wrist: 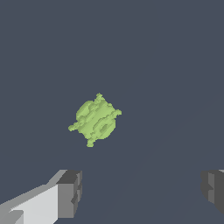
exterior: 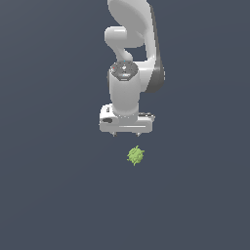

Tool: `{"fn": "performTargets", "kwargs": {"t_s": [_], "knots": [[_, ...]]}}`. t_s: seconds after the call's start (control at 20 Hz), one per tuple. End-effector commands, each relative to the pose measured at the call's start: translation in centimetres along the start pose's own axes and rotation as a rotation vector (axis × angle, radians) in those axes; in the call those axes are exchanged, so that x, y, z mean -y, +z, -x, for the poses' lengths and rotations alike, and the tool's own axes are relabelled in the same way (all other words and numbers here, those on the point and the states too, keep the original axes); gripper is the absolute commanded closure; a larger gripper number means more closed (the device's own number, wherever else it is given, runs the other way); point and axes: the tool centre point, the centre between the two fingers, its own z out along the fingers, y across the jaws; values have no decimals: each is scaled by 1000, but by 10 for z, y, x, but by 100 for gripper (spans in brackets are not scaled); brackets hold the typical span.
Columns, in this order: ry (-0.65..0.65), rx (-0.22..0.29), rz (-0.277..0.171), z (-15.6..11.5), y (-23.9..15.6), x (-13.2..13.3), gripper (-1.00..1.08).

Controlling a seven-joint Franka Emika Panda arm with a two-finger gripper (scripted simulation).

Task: Pick up the object and move it to a goal position.

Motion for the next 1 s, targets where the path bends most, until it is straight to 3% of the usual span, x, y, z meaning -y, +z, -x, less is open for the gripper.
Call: {"fn": "performTargets", "kwargs": {"t_s": [0.0,0.45,0.95], "knots": [[0,0,0,0,0,0,-92],[-14,33,35,8,9,-19,-92],[18,31,34,6,12,-16,-92]]}}
